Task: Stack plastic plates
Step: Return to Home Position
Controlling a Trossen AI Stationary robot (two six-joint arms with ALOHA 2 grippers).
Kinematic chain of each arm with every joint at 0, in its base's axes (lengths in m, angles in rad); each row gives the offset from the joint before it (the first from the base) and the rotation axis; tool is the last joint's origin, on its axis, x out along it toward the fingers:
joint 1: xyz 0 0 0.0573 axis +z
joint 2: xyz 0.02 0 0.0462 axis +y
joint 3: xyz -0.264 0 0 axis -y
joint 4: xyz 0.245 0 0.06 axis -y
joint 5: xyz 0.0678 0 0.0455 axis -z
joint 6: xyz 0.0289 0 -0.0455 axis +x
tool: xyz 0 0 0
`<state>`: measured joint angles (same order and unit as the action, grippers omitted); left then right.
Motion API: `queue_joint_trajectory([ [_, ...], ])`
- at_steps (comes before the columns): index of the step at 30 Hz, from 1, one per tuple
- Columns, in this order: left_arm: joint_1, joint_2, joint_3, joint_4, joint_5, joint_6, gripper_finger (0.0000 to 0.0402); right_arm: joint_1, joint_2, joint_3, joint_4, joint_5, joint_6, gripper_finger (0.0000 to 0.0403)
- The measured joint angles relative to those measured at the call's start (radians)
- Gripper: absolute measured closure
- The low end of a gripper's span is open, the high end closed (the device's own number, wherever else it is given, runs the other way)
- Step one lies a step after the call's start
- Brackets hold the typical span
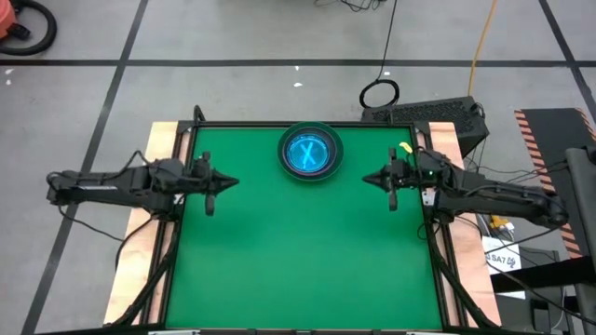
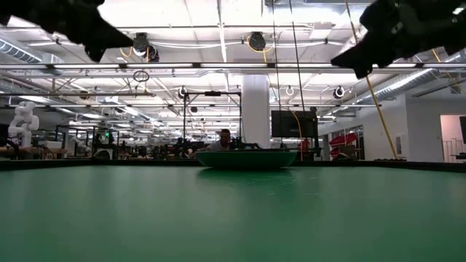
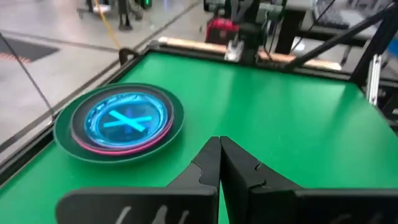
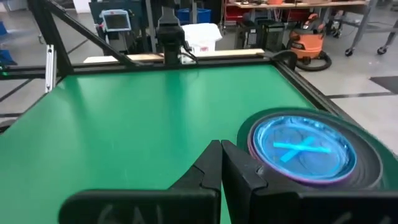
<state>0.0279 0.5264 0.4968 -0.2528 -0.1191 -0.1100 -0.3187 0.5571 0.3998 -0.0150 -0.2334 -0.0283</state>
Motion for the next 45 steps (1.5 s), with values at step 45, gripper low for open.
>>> queue_joint_trajectory([
  [45,-0.014,-0.523,-0.462,0.209,0.075,0.012,0.0401,0.033,-0.324,-0.381,0.142,-0.005,0.024,0.0403],
])
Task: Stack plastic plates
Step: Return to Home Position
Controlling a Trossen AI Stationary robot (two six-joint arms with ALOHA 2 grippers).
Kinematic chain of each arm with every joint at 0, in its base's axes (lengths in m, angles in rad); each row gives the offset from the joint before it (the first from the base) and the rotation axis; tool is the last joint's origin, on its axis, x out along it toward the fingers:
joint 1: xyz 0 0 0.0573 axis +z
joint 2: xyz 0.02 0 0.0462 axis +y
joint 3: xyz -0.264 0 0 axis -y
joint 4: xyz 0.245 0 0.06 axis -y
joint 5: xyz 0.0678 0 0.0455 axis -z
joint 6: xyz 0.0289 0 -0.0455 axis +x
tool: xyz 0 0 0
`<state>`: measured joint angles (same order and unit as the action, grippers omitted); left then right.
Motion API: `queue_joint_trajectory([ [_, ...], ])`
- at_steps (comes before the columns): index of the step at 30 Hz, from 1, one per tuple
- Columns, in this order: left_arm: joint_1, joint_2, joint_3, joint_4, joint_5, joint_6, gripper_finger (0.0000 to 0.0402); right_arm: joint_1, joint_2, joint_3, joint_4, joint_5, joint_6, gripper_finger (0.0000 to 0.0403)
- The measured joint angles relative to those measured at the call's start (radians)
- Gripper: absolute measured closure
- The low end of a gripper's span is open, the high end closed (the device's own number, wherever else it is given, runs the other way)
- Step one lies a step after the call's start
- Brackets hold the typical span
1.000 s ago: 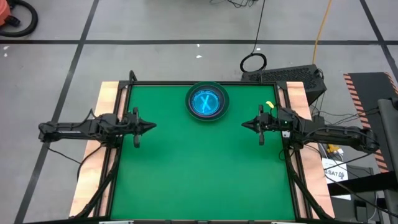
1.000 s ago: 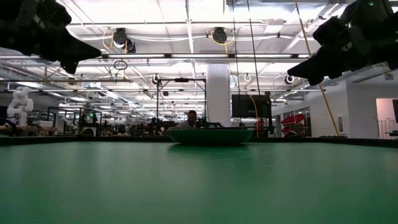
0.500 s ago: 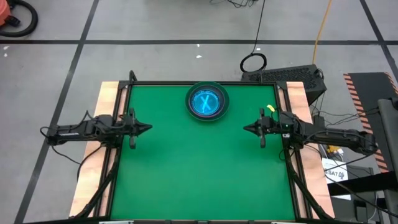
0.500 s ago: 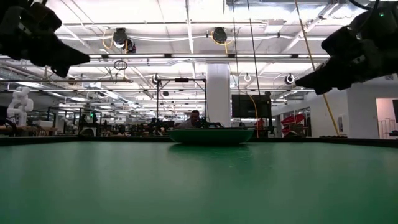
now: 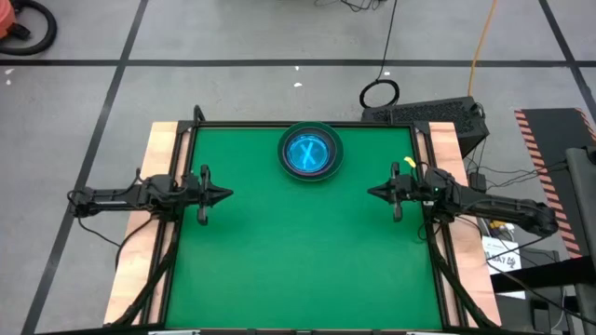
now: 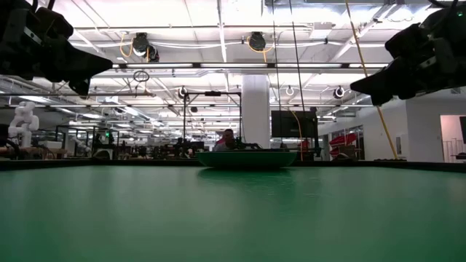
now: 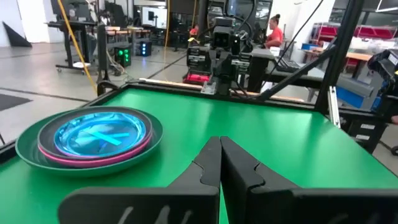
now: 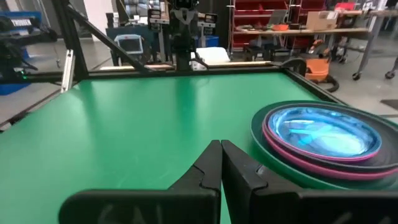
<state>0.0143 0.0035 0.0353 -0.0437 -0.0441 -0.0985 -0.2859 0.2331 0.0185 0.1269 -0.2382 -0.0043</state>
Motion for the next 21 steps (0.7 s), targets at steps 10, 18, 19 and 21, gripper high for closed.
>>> queue_joint_trajectory([
  [10,0.0,0.0,0.0,-0.003,0.001,0.014,0.0401,-0.003,-0.157,-0.002,-0.068,0.015,-0.036,0.0403],
  [18,0.0,0.0,0.0,-0.005,0.001,0.018,0.0401,0.027,-0.201,-0.003,-0.094,0.14,0.026,0.0403],
  [19,0.0,0.0,0.0,-0.005,0.001,0.02,0.0401,0.034,-0.201,-0.003,-0.095,0.153,0.033,0.0403],
  [21,0.0,0.0,0.0,-0.005,0.001,0.028,0.0401,0.057,-0.208,-0.003,-0.098,0.164,0.06,0.0403],
])
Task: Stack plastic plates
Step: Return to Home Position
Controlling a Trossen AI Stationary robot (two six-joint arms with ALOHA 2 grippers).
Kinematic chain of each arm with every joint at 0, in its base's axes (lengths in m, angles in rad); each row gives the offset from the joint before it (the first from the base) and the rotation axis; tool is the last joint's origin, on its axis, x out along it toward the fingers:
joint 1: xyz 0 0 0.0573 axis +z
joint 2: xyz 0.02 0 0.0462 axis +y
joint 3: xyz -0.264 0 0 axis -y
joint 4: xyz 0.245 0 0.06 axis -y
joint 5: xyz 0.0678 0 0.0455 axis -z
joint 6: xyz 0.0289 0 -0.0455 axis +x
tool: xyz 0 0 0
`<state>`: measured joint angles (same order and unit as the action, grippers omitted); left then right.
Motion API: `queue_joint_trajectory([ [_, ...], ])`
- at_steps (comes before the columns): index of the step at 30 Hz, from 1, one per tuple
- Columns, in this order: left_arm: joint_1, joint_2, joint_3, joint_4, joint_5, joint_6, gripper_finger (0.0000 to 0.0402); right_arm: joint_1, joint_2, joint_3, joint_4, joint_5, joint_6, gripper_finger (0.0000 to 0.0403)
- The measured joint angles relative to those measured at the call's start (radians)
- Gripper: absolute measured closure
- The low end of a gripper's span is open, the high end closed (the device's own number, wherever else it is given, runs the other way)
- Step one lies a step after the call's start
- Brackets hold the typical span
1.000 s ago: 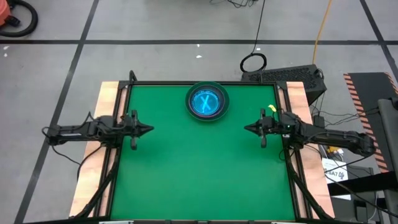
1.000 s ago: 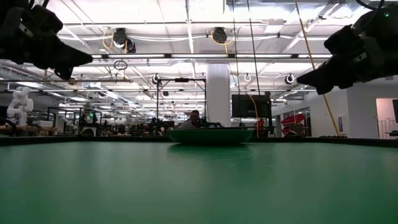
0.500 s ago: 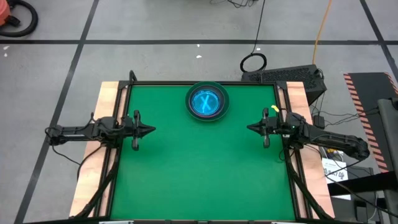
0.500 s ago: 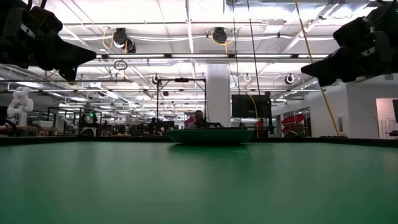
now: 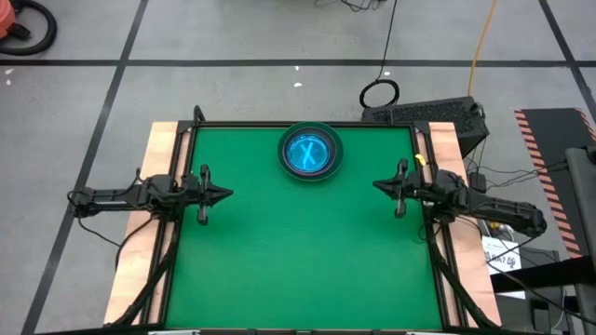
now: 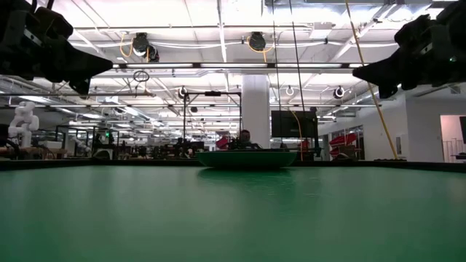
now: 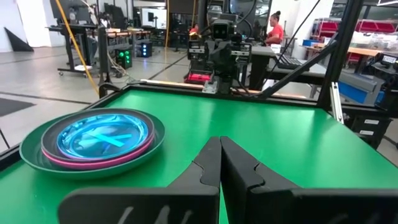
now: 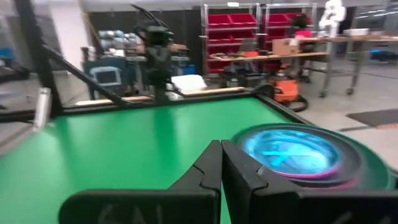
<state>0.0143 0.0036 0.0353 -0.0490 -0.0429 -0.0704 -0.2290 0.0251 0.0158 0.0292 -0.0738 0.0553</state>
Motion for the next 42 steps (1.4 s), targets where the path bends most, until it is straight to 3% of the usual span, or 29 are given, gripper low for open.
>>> queue_joint_trajectory([
  [9,0.0,0.0,0.0,-0.001,0.0,0.012,0.0401,0.12,-0.005,0.0,-0.008,0.027,-0.024,0.0403],
  [31,-0.014,0.001,-0.001,-0.006,0.046,-0.046,0.0401,0.12,-0.003,0.0,-0.005,0.022,0.011,0.0397],
  [42,-0.048,0.001,-0.002,-0.006,0.038,0.046,0.0401,0.12,-0.003,0.0,-0.004,0.021,0.011,0.0395],
])
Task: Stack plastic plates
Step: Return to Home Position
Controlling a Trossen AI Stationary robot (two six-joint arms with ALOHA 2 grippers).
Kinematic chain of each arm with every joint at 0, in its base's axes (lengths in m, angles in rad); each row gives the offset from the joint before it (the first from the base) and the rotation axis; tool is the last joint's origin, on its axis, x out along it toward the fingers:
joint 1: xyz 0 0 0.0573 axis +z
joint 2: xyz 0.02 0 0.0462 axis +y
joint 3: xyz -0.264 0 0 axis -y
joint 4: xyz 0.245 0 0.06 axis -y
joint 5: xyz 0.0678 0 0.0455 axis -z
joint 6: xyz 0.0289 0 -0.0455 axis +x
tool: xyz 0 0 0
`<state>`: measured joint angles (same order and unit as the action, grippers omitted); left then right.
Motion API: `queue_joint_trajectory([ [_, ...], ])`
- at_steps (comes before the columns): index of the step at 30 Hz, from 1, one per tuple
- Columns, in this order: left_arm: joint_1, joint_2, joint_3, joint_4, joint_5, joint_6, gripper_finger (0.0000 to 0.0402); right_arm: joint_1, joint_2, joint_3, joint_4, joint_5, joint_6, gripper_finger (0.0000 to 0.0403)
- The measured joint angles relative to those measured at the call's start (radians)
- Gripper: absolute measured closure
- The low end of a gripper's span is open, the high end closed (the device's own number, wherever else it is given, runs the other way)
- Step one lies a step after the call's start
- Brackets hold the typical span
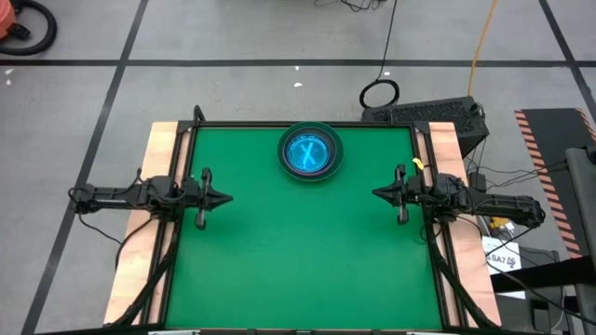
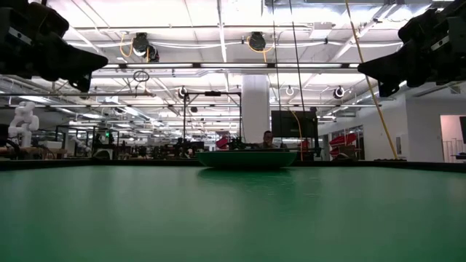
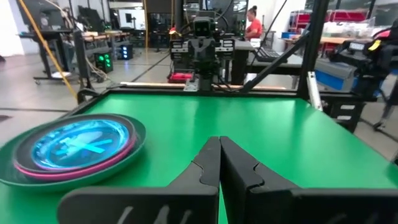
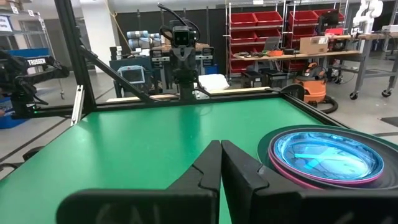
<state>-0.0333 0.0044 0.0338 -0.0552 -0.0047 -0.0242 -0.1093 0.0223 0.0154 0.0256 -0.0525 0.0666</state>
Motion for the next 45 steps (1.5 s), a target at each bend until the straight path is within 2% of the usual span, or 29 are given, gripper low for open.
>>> queue_joint_trajectory([
  [13,0.012,0.0,0.0,0.005,-0.018,0.092,0.0401,0.0,0.0,0.0,0.001,0.0,0.0,0.0394],
  [18,0.017,0.001,-0.026,0.076,-0.004,0.122,0.0401,0.0,0.0,0.0,0.002,0.0,0.0,0.0394],
  [24,0.035,-0.001,-0.026,0.094,-0.034,0.121,0.0401,0.0,0.0,0.0,0.005,-0.001,0.0,0.0394],
  [30,0.04,0.0,-0.024,0.07,-0.033,0.057,0.0401,0.0,0.0,0.0,0.006,-0.001,0.0,0.0394],
  [45,0.04,0.011,-0.022,0.062,-0.029,0.054,0.0401,0.0,0.0,0.0,0.007,-0.001,0.0,0.0394],
])
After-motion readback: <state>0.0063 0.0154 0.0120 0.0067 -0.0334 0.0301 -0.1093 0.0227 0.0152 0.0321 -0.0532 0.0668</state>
